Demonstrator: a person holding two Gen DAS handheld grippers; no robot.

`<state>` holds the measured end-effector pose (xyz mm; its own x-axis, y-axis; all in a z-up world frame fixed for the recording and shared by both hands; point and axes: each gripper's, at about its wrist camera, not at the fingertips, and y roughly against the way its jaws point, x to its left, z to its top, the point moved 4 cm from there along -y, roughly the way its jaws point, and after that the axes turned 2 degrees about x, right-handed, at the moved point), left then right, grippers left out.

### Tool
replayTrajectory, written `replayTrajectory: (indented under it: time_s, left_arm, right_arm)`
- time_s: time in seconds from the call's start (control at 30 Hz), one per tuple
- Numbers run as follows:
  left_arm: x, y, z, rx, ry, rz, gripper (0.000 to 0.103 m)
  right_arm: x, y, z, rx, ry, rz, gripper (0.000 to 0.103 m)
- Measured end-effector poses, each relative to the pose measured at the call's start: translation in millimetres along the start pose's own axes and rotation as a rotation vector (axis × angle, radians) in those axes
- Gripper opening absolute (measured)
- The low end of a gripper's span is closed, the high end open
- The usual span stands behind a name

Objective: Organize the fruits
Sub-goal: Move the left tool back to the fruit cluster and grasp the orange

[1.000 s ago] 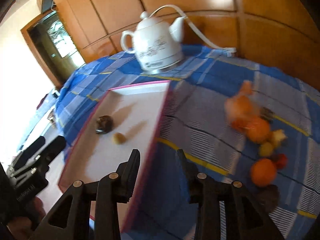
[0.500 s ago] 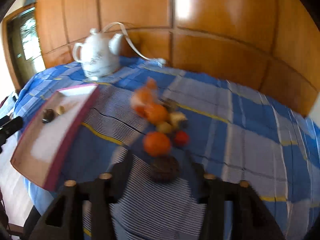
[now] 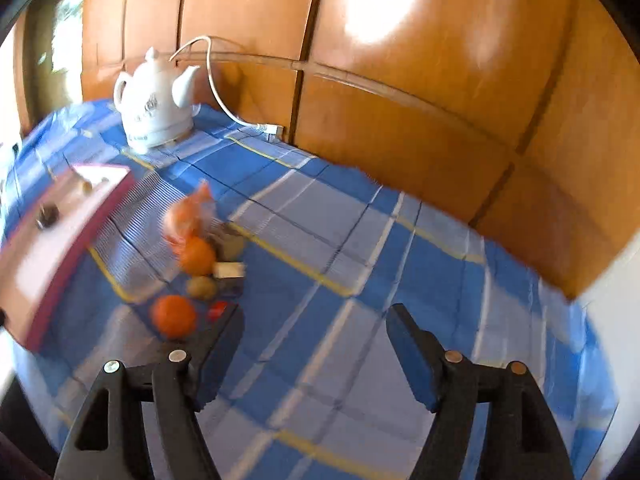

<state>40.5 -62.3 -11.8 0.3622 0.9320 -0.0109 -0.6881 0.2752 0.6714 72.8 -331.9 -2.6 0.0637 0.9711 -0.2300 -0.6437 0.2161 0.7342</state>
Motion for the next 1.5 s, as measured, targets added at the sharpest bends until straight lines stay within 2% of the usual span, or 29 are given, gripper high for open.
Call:
replayTrajectory:
  time_s: [0.07,0.1,0.13,0.23,0.33,0.5,0.7,0.77,0.83,0.93,1.17,1.2,1.3,1.37,1.43,1.5]
  left_arm:
    - [-9,-2,-1,0.010,-0.019,-0.004,0.094]
    - [-11,-2,-1,0.014,-0.021,-0.007,0.094]
    - [-16,-4,-1,0.023,-0.022,-0.016,0.094]
    - [-29,-11,-4,0.054,-0.030,-0.044,0.094]
    - [-43,-15,-8,0.077,-0.066,-0.054,0.094]
    - [-54,-17,-10,0.097,-0.091,-0.080,0.093]
    - [-60,-23,-17,0.137,-0.098,-0.112,0.093]
    - [-62,-26,-18,0.151,-0.105,-0.121,0.093]
    - [-63,-29,-15,0.162,-0.101,-0.133,0.093]
    - [-63,-37,-3,0.176,-0.060,-0.163,0.094]
    - [-67,-60,32,0.174,-0.010,-0.170,0.092]
    - [-68,-63,33,0.182,-0.002,-0.172,0.091]
    - [-68,-78,34,0.232,0.027,-0.193,0.075]
    - [-71,-86,34,0.265,0.040,-0.217,0.058]
    - [-75,-91,36,0.280,0.044,-0.234,0.053]
    - [-80,-96,40,0.288,0.046,-0.249,0.052]
  right_arm:
    - [-19,-15,-11,0.013,-0.051,0.001,0.075]
    - [-27,-22,-16,0.046,-0.096,0.009,0.074]
    - [-31,-30,-19,0.118,-0.110,-0.007,0.074]
    - [-30,-26,-14,0.087,-0.110,0.016,0.075]
    - [-22,-30,-16,0.137,-0.108,0.032,0.075]
    - [-20,-44,-30,0.253,-0.117,-0.009,0.075]
    - [-34,-61,-44,0.353,-0.204,0.019,0.075]
    - [-39,-62,-47,0.377,-0.268,0.057,0.075]
    - [-40,-62,-50,0.382,-0.307,0.085,0.075]
    - [-36,-64,-51,0.392,-0.296,0.090,0.075]
    - [-27,-71,-57,0.429,-0.275,0.097,0.075]
    - [-28,-72,-57,0.435,-0.276,0.097,0.075]
    - [-28,-74,-61,0.451,-0.273,0.090,0.075]
    - [-27,-78,-63,0.466,-0.274,0.095,0.075]
    - [-25,-81,-65,0.481,-0.271,0.101,0.075]
    - [-25,-83,-64,0.476,-0.264,0.103,0.075]
